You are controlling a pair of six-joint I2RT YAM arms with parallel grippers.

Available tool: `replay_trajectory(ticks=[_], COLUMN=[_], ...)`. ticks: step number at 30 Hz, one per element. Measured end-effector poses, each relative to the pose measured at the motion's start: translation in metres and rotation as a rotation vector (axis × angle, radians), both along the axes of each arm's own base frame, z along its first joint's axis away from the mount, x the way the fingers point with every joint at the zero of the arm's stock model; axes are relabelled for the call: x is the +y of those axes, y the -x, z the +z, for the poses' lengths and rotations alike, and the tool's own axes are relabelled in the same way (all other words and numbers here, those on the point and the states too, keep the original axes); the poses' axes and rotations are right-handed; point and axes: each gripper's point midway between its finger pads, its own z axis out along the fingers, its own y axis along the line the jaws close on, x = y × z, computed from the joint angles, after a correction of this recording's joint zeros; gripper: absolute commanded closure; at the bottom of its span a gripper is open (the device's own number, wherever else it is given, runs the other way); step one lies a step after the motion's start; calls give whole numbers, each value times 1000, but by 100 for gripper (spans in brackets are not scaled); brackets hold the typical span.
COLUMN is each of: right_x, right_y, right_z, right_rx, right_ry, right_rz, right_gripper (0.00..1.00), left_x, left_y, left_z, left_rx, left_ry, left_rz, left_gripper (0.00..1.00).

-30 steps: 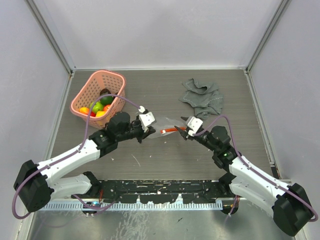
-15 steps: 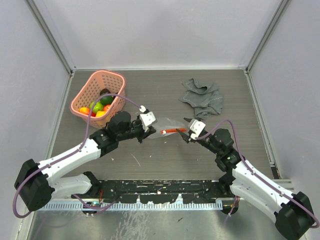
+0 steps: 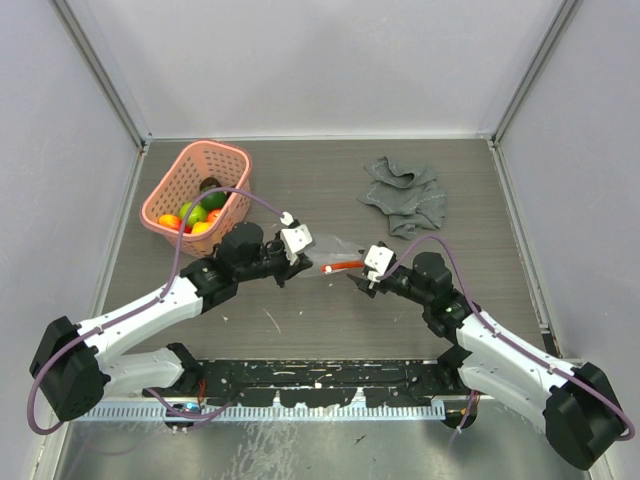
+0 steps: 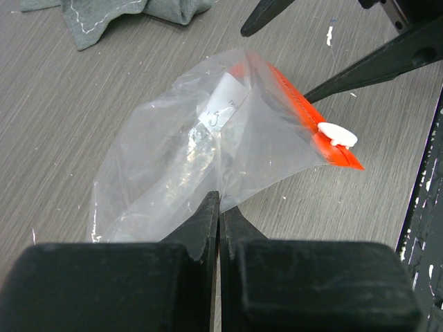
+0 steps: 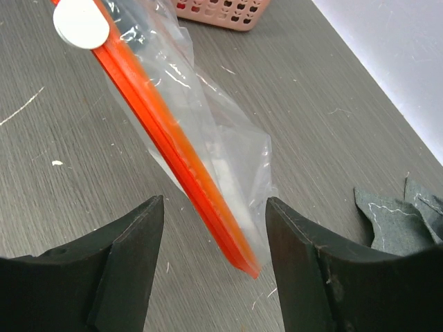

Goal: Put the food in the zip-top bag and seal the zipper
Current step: Open the zipper of the food storage bag.

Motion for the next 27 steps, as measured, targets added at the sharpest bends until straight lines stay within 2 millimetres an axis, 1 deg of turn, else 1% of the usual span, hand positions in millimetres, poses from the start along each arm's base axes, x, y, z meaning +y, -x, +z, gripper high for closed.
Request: replay_trajectory(ticks=[2,4,8,12,16,18,20,24,27], right_x=[1,2,4,4,6,7,8,10,13], right_y=[-1,-3,-8,-8,-7,-5,-3,0,1], right_z=[-1,-1,2,4,4,4,3,6,17], right_rx=[-1,-2,-13,-21,-18,-9,9,62,81], right_ry=[11,22,34,38,38,36,27,-23,-87], right_rz=[3,5,8,12,26,32,35,28,15], right_gripper=[42,49,69,86,99,100,100,100,100], left_x=[0,-1,-2,-2,-2,-2,-2,3,10], left_y=[1,2,4,5,5,5,2,-4,-10], left_z=[0,-1,-1,-1,0,2,3,8,22], left_rx=[2,5,6,0,-4,-6,-10,-11,-18], left_ry=[0,0,0,-2,-6,-4,-2,8,48], left_rz=[-7,-14,-27,-39,-42,-41,-28,38,112], left_gripper=[100,100,100,100,99,90,77,62,53])
